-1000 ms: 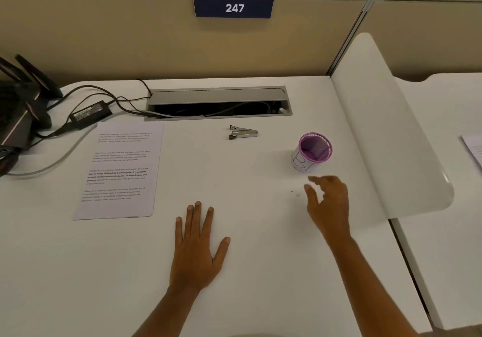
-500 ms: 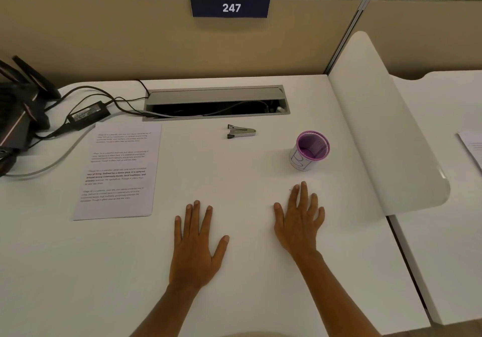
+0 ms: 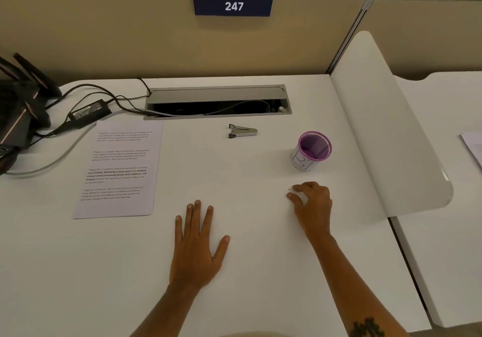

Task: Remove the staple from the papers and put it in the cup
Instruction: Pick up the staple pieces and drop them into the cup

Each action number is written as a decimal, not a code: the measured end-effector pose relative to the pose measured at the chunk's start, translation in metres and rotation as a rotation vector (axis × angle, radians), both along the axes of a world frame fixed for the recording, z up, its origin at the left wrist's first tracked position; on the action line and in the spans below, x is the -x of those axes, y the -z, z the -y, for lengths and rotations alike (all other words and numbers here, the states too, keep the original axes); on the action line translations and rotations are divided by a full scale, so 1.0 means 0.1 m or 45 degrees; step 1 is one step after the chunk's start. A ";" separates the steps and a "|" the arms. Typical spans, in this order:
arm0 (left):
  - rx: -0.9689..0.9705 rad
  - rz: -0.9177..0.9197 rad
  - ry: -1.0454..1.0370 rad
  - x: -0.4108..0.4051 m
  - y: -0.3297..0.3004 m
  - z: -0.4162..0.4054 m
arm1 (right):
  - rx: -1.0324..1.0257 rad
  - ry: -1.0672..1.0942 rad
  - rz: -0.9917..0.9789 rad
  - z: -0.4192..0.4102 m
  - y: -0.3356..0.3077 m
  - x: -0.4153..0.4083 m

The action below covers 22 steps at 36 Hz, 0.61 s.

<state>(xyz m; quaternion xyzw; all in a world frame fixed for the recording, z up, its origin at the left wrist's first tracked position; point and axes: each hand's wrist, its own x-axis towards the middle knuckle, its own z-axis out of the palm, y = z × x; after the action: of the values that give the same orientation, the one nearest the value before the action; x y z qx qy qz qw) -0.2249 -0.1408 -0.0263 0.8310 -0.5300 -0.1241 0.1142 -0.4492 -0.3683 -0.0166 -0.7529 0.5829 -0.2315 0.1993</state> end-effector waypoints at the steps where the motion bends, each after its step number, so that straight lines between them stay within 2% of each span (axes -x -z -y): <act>1: 0.001 -0.003 -0.003 0.00 0.00 0.00 | 0.022 -0.018 0.003 0.02 0.01 0.00; 9: 0.011 -0.008 -0.001 0.00 0.00 0.00 | 0.049 -0.034 0.005 0.07 -0.03 -0.06; 22: -0.019 0.019 0.005 0.00 0.01 0.00 | 0.177 -0.128 -0.305 0.09 -0.04 -0.17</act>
<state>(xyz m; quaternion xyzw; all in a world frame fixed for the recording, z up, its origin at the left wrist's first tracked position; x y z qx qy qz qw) -0.2250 -0.1411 -0.0271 0.8318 -0.5315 -0.1220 0.1039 -0.4318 -0.3776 -0.0121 -0.8153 0.5468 -0.1696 0.0872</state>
